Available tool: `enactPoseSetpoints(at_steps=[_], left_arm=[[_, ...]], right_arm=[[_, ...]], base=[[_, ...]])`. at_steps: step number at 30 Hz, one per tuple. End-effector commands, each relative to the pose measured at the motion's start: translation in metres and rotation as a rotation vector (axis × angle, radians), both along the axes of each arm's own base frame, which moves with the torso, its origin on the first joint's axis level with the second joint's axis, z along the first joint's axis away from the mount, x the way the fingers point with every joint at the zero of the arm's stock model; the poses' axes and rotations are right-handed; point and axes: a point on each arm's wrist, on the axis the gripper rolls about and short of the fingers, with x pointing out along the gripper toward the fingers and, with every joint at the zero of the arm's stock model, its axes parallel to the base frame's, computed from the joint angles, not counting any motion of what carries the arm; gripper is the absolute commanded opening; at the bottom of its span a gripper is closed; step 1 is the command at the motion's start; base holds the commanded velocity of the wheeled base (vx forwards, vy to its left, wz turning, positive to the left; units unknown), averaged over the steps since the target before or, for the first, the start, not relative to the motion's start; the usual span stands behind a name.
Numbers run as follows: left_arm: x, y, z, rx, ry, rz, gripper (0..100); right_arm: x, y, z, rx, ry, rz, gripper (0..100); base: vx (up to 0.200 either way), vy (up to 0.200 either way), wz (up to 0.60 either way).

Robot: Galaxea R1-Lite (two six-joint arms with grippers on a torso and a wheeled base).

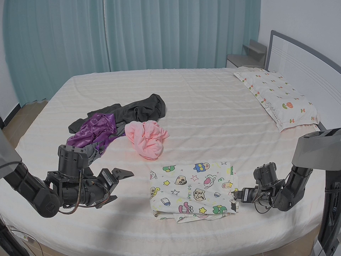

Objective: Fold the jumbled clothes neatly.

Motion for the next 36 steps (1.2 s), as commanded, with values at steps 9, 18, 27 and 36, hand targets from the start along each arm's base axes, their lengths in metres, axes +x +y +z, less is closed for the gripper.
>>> enactPoseSetpoints(at_steps=[9, 18, 27, 36], left_arm=[[0.000, 0.000, -0.002, 0.002, 0.008, 0.002, 100], [0.000, 0.000, -0.006, -0.007, -0.005, 0.000, 100], [0.006, -0.002, -0.018, -0.007, 0.001, 0.001, 100], [0.006, -0.002, -0.019, -0.007, 0.006, 0.002, 100]], right_arm=[[0.008, 0.000, 0.092, 0.266, -0.289, 0.051, 100], [0.053, 0.016, 0.063, 0.456, -0.236, 0.147, 100], [0.069, 0.023, 0.030, 0.508, -0.200, 0.205, 100], [0.075, 0.027, 0.029, 0.514, -0.236, 0.224, 100]], base=[[0.000, 0.000, 0.00], [0.000, 0.000, 0.00], [0.000, 0.000, 0.00], [0.000, 0.000, 0.00]])
